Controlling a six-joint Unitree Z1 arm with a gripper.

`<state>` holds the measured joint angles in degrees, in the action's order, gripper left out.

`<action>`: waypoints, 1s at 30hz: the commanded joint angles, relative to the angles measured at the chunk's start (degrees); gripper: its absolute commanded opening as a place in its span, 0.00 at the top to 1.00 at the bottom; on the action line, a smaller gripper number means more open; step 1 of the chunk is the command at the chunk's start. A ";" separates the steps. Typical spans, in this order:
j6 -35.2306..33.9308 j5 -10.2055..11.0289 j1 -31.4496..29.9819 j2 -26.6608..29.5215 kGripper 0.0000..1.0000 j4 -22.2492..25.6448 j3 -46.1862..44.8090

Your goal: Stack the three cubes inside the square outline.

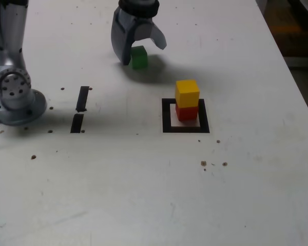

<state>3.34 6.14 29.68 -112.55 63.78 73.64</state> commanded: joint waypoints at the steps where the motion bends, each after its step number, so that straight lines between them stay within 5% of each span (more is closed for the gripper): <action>1: 0.19 0.05 0.10 -0.38 0.09 -0.23 -0.19; 9: 0.26 -0.60 0.11 -1.87 0.22 -1.50 -0.87; 17: -0.08 -0.10 0.11 -2.11 0.61 -3.34 -1.08; 23: -0.08 -0.48 0.11 -0.96 0.74 -3.12 -0.76; 30: -0.58 -0.28 -1.77 3.40 0.78 6.86 4.85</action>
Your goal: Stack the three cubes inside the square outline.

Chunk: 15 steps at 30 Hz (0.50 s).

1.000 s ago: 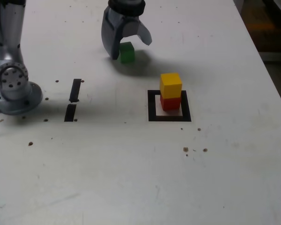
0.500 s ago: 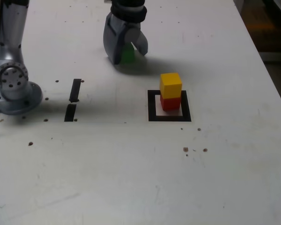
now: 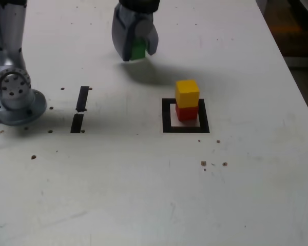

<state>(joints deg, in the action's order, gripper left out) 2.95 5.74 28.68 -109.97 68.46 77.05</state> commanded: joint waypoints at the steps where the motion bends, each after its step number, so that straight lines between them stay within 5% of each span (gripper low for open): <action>1: -0.54 0.21 -1.70 1.41 0.78 4.97 3.42; 7: -4.79 0.38 -11.50 3.27 0.78 21.78 19.84; 15: -12.58 -3.13 -24.41 2.71 0.79 25.31 28.71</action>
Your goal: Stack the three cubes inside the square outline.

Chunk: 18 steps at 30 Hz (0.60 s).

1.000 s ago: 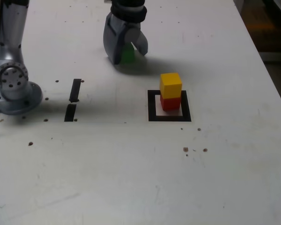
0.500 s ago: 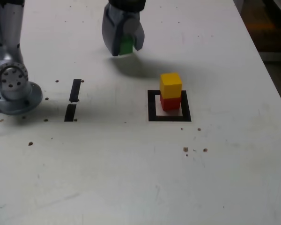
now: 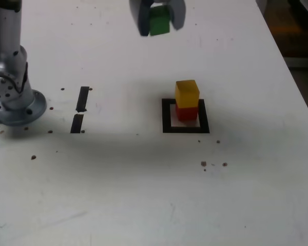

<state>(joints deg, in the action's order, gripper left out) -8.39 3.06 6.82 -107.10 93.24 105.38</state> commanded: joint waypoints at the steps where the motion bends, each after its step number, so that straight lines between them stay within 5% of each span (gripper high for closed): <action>1: -2.12 -0.63 -3.77 -0.21 0.79 0.54 0.38; 18: -7.60 -2.82 -11.53 -5.50 0.78 -0.39 -1.12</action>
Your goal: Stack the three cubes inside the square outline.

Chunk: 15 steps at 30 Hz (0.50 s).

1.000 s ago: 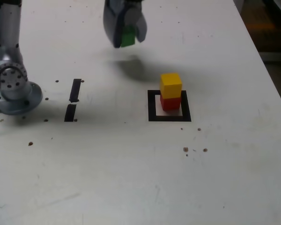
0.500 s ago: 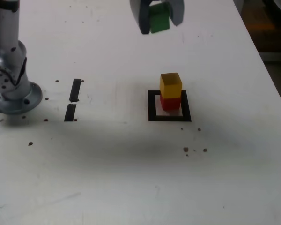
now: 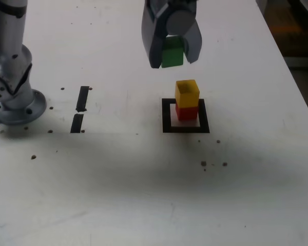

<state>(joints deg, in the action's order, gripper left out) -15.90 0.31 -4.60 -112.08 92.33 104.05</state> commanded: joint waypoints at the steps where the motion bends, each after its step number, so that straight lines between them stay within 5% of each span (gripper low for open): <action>1: -0.13 -0.17 -0.24 -0.95 0.78 0.38 0.31; 15: -0.20 -0.33 -1.37 -5.43 0.78 -0.62 2.32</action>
<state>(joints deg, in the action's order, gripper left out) -16.13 -0.10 -5.81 -117.26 91.18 106.14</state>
